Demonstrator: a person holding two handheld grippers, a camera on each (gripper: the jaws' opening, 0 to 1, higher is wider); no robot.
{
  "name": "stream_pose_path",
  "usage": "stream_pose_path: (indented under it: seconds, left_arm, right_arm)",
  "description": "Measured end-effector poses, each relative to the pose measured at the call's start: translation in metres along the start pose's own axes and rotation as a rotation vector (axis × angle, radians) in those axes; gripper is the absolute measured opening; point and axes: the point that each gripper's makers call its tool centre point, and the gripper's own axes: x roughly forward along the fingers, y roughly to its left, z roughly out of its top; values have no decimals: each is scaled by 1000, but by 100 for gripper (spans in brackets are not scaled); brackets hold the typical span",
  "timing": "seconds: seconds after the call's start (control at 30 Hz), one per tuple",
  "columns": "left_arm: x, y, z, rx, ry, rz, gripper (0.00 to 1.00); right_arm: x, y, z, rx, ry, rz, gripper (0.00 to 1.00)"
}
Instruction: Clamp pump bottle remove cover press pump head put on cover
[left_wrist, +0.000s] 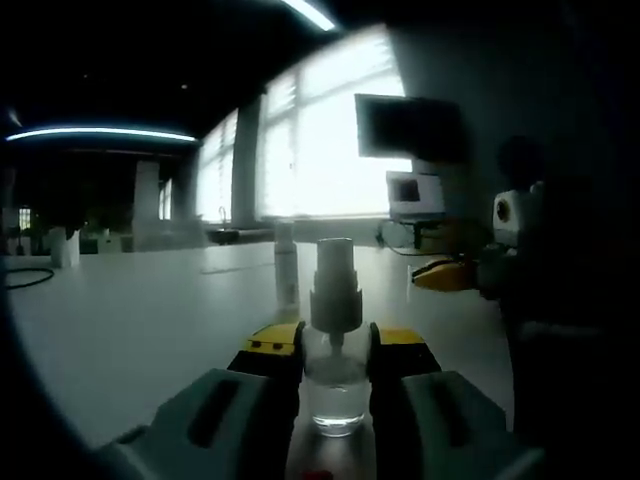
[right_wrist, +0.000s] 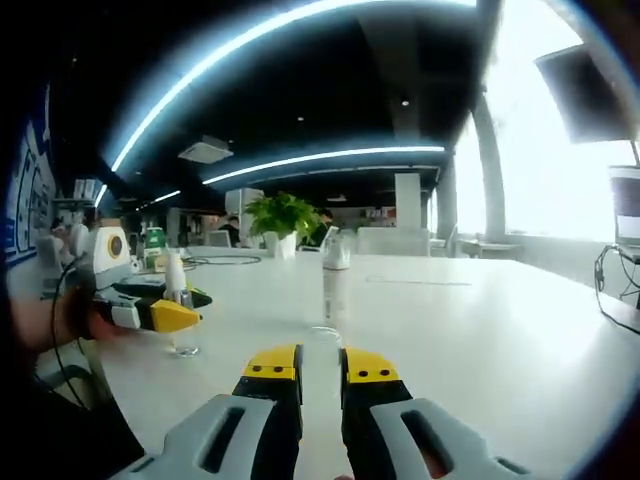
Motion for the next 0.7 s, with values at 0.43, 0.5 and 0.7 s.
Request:
stream_pose_path:
  seconds: [0.43, 0.5, 0.7]
  left_arm:
    - [1, 1, 1, 9, -2, -3, 17]
    - [0, 0, 1, 13, -2, -3, 17]
    - [0, 0, 1, 21, -1, -1, 17]
  right_arm:
    - [4, -1, -16, -12, 51, -7, 9]
    - [4, -3, -17, -7, 57, -11, 9]
    - [5, -3, -22, -15, 82, 4, 9]
